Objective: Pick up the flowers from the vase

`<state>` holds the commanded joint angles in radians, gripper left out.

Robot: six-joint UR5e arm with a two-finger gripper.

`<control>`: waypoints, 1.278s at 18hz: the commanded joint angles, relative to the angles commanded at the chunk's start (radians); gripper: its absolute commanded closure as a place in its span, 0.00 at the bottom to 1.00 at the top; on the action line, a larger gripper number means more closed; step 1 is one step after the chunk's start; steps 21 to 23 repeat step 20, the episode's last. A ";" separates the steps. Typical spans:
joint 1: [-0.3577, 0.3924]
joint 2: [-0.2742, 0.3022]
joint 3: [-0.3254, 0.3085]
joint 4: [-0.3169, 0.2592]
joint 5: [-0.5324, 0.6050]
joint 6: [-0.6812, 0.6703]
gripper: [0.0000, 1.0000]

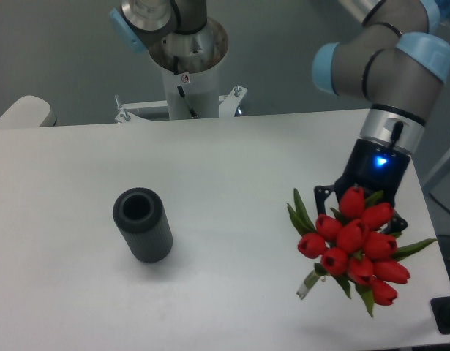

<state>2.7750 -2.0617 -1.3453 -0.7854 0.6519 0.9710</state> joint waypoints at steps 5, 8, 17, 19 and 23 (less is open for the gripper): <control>-0.002 0.003 -0.006 0.002 0.002 0.000 0.72; 0.000 0.005 -0.017 -0.002 0.006 0.014 0.72; -0.011 0.006 -0.015 -0.003 0.012 0.023 0.72; -0.011 0.006 -0.018 -0.002 0.012 0.025 0.72; -0.011 0.008 -0.020 -0.002 0.012 0.025 0.72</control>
